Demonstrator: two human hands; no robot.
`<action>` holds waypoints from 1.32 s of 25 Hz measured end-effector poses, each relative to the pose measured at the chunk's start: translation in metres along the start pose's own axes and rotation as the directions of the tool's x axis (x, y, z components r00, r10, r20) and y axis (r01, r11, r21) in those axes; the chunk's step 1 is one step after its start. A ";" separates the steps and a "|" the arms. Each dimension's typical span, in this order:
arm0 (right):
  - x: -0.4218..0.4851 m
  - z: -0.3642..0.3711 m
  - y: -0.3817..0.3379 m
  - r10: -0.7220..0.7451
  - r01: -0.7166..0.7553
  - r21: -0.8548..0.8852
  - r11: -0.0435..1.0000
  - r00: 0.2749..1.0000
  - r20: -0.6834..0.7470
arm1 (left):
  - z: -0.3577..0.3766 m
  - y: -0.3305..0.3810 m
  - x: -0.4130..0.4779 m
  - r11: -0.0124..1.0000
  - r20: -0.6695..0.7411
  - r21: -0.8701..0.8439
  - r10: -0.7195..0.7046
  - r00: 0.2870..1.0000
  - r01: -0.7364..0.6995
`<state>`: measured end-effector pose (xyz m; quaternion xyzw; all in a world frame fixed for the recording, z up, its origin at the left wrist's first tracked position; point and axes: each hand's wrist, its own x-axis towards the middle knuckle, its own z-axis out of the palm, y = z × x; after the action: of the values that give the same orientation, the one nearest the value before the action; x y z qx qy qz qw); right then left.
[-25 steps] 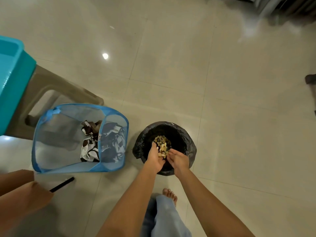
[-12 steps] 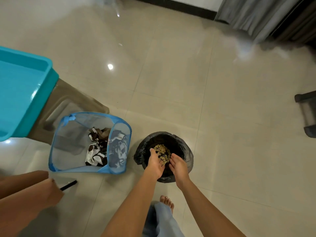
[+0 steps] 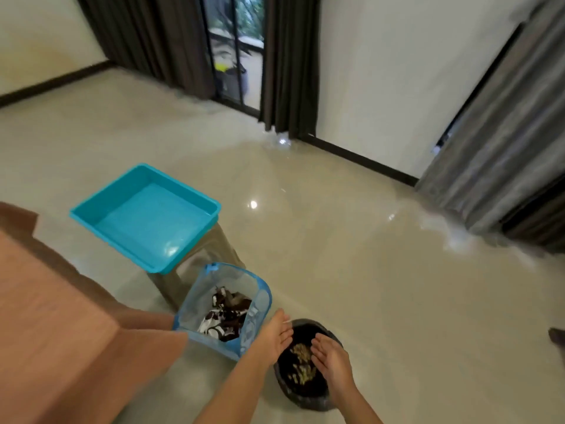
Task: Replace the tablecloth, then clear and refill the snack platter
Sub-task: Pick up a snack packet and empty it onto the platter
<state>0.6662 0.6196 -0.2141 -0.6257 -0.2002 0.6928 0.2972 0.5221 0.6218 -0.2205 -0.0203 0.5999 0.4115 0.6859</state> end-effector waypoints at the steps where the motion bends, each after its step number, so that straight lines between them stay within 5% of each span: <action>1: -0.011 0.010 -0.005 -0.020 0.021 -0.040 0.999 0.999 0.038 | -0.010 0.009 -0.018 1.000 -0.013 -0.004 0.031 0.999 -0.031; 8: -0.064 0.134 -0.002 -0.010 0.138 -0.338 0.931 0.935 0.356 | -0.129 0.056 -0.139 0.939 -0.208 -0.215 0.226 0.952 -0.270; 16: -0.155 0.316 0.078 0.196 0.359 -0.547 0.757 0.673 0.713 | -0.328 0.034 -0.257 0.770 -0.573 -0.384 0.234 0.786 -0.510; 24: -0.239 0.472 0.184 0.287 0.580 -0.557 0.595 0.494 0.821 | -0.502 0.009 -0.359 0.660 -0.750 -0.416 0.140 0.646 -0.626; 33: -0.256 0.595 0.266 0.307 0.696 -0.558 0.452 0.466 0.830 | -0.637 0.021 -0.355 0.674 -0.840 -0.373 0.047 0.541 -0.638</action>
<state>0.0468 0.3085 -0.1144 -0.2101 -0.7236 0.6479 -0.1118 0.0169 0.1116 -0.0910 -0.3019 0.6420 0.6753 0.2017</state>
